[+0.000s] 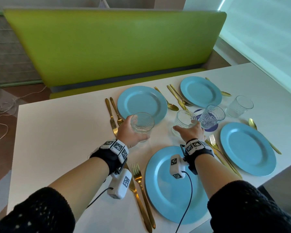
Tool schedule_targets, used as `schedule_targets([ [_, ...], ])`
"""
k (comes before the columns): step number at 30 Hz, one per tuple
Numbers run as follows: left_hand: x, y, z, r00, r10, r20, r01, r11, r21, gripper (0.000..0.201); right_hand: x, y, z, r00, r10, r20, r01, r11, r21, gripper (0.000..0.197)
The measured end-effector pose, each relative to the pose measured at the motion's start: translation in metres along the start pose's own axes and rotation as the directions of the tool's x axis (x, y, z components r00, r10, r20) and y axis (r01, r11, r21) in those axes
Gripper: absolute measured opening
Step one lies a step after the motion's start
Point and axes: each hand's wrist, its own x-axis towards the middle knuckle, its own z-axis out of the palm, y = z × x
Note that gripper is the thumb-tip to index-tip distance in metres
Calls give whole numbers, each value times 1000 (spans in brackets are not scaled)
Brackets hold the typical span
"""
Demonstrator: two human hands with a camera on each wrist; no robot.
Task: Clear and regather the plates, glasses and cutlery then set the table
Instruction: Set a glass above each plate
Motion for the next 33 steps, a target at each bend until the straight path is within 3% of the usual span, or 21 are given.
schedule_targets([
  [18, -9, -2, 17, 996, -17, 86, 14, 1000, 28, 91, 15, 19, -16, 990, -104, 91, 107, 994, -19, 103],
  [33, -22, -8, 35, 998, 5, 67, -9, 998, 67, 88, 16, 51, -37, 992, -87, 94, 94, 993, -66, 101],
])
